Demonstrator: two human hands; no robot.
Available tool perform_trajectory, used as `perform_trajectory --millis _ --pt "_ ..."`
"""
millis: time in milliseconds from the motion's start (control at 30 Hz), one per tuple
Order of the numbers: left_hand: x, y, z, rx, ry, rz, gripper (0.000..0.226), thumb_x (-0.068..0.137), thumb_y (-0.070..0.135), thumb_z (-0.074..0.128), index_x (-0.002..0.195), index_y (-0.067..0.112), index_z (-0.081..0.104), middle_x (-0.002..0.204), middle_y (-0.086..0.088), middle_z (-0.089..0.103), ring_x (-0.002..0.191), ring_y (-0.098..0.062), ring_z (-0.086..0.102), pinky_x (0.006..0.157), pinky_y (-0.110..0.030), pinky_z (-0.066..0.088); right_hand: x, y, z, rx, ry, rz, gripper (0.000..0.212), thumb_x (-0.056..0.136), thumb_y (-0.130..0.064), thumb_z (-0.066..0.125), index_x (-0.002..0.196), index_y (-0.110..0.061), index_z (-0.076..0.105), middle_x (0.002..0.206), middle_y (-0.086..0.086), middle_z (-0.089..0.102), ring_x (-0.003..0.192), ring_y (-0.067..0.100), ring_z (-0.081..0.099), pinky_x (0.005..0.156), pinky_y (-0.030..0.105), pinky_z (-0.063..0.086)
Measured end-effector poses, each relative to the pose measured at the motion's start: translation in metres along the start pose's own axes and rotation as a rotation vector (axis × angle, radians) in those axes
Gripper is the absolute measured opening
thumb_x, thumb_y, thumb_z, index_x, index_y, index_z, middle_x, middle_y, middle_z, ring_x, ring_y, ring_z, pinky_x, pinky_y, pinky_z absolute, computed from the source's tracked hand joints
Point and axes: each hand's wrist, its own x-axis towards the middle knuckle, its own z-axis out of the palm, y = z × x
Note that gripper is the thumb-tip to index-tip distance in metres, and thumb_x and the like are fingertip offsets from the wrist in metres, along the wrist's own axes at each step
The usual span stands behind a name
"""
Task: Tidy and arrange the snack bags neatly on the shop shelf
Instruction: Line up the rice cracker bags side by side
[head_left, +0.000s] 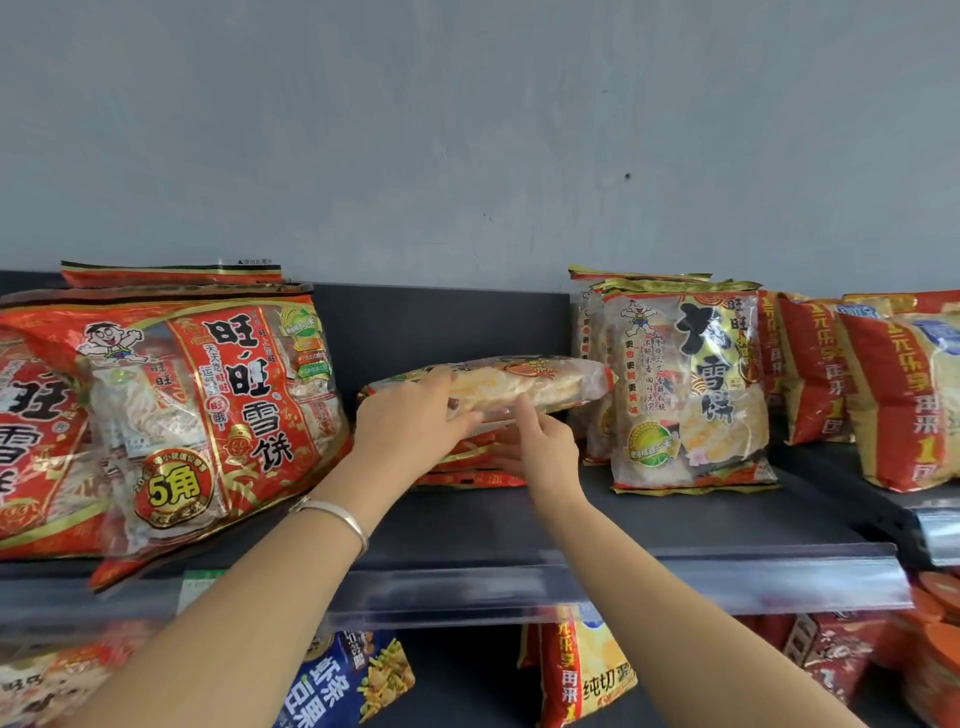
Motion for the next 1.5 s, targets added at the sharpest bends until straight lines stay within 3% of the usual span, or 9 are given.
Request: perform_trajectory --millis 167,367,467,567,667,800,1100,1333,1500 --pt "-0.023 0.034 -0.013 0.051 0.066 0.123 0.050 0.088 0.066 0.034 0.128 0.038 0.048 0.115 0.008 0.064 0.100 -0.019 0.062 0.062 -0.028 0.037 0.010 -0.005 0.002 0.628 -0.048 0.402 0.055 0.078 -0.047 0.073 0.118 -0.014 0.054 0.107 0.014 0.067 0.090 0.031 0.069 0.066 0.041 0.059" --pt "-0.017 0.020 -0.021 -0.318 0.019 -0.140 0.034 0.095 0.047 0.038 0.121 0.038 0.058 0.125 0.008 0.061 0.113 -0.021 0.055 0.085 -0.034 0.043 0.017 -0.005 -0.008 0.725 -0.129 0.488 0.051 0.081 -0.008 0.071 0.126 -0.008 0.049 0.111 0.019 0.067 0.094 0.039 0.068 0.076 0.059 0.055" --pt "-0.009 0.011 -0.017 -0.194 0.067 -0.201 0.043 0.093 0.049 0.041 0.133 0.033 0.048 0.138 0.001 0.048 0.125 -0.025 0.044 0.098 -0.044 0.039 0.010 -0.007 -0.021 0.730 -0.291 0.432 0.047 0.084 -0.006 0.067 0.128 -0.011 0.051 0.114 0.018 0.068 0.101 0.039 0.067 0.086 0.060 0.051" --pt "-0.001 0.012 -0.017 -0.299 0.055 -0.319 0.055 0.092 0.053 0.042 0.141 0.030 0.036 0.144 -0.005 0.040 0.132 -0.029 0.037 0.104 -0.048 0.034 0.004 -0.014 -0.049 0.636 -0.401 0.323 0.040 0.086 -0.005 0.065 0.123 -0.014 0.055 0.111 0.014 0.070 0.100 0.034 0.068 0.087 0.053 0.053" --pt "0.003 0.019 -0.009 -0.794 0.014 -0.477 0.071 0.084 0.057 0.053 0.144 0.028 0.029 0.143 -0.008 0.041 0.127 -0.031 0.043 0.104 -0.050 0.037 0.001 -0.022 -0.088 0.546 -0.456 0.219 0.033 0.087 -0.008 0.065 0.119 -0.014 0.057 0.108 0.013 0.072 0.095 0.030 0.070 0.077 0.044 0.059" --pt "-0.005 0.063 0.003 -1.366 -0.129 -0.599 0.076 0.058 0.064 0.075 0.121 0.029 0.051 0.125 -0.002 0.060 0.113 -0.025 0.057 0.102 -0.049 0.041 0.008 -0.026 -0.143 0.382 -0.359 0.096 0.037 0.087 -0.017 0.067 0.122 -0.019 0.055 0.107 0.009 0.072 0.093 0.027 0.071 0.078 0.043 0.059" --pt "-0.015 0.205 0.038 -1.521 -0.075 -0.359 0.073 0.092 0.012 0.058 0.147 0.034 0.015 0.133 0.008 0.042 0.118 -0.010 0.044 0.099 -0.031 0.038 0.042 -0.008 -0.234 -0.173 0.188 -0.103 0.053 0.098 -0.024 0.045 0.146 -0.032 0.027 0.142 0.003 0.046 0.124 0.027 0.048 0.101 0.046 0.042" --pt "-0.014 0.247 0.076 -1.380 -0.038 -0.332 0.084 0.086 0.007 0.063 0.147 0.035 0.013 0.146 -0.001 0.031 0.131 -0.015 0.036 0.112 -0.046 0.031 0.036 0.035 -0.262 -0.472 0.217 -0.175 0.081 0.090 -0.047 0.056 0.152 -0.028 0.007 0.148 0.012 0.033 0.131 0.033 0.038 0.103 0.050 0.038" --pt "-0.012 0.247 0.083 -1.166 -0.067 -0.215 0.087 0.090 0.009 0.058 0.150 0.029 -0.002 0.154 -0.002 0.015 0.142 -0.019 0.018 0.117 -0.046 0.020 0.032 0.045 -0.258 -0.648 0.350 -0.292 0.069 0.096 -0.042 0.048 0.152 -0.024 0.012 0.147 0.013 0.033 0.124 0.036 0.042 0.098 0.049 0.039"
